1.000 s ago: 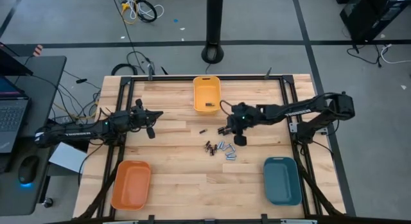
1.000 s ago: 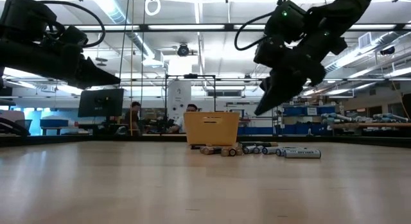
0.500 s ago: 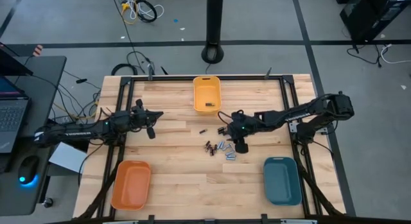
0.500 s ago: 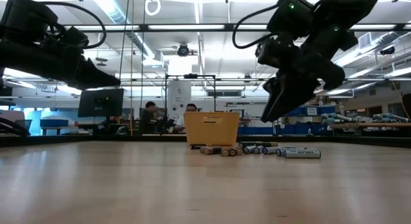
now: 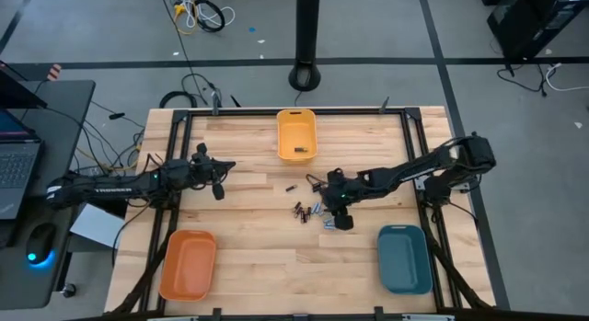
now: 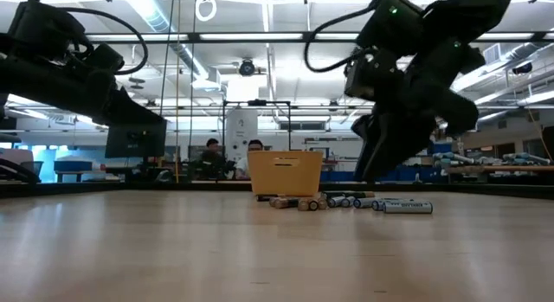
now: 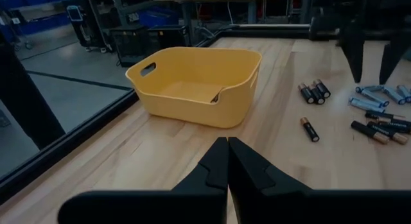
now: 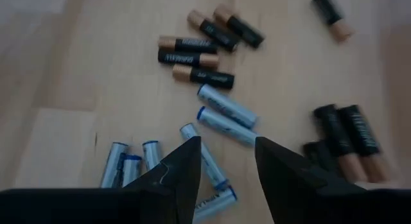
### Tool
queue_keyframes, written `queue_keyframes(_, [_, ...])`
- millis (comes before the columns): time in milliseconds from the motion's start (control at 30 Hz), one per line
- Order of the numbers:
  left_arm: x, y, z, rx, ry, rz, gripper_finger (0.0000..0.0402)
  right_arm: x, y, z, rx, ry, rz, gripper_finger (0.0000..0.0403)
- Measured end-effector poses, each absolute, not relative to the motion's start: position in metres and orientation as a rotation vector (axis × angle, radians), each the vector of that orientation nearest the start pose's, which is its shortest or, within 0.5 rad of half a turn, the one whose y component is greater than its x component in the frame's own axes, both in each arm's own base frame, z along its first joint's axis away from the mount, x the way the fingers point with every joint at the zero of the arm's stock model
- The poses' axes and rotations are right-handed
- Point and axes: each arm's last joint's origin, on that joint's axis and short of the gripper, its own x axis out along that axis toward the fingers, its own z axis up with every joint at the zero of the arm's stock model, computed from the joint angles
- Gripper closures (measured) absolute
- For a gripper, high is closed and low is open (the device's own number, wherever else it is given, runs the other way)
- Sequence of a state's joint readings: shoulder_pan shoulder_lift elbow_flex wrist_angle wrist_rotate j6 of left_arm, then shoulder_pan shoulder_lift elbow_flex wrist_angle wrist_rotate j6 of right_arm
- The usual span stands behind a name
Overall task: Sort batteries
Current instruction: Put the white battery into the blue bin
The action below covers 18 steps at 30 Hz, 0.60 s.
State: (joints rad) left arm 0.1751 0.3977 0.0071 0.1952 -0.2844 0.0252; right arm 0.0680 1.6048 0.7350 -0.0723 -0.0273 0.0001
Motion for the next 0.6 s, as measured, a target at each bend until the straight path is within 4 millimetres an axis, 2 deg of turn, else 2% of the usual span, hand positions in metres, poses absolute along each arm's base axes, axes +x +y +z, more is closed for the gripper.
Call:
queue_keyframes(200, [0.119, 0.029, 0.149, 0.06, 0.208, 0.452, 0.0389, 0.305, 0.025, 0.135, -0.039, 1.043, 0.104, 0.0248])
queue_keyframes(500, [0.12, 0.029, 0.147, 0.06, 0.226, 0.452, 0.0389, 0.306, 0.025, 0.127, -0.079, 1.125, 0.128, 0.0254])
queue_keyframes(600, [0.12, 0.029, 0.147, 0.06, 0.225, 0.452, 0.0389, 0.308, 0.024, 0.125, -0.081, 1.131, 0.127, 0.0268])
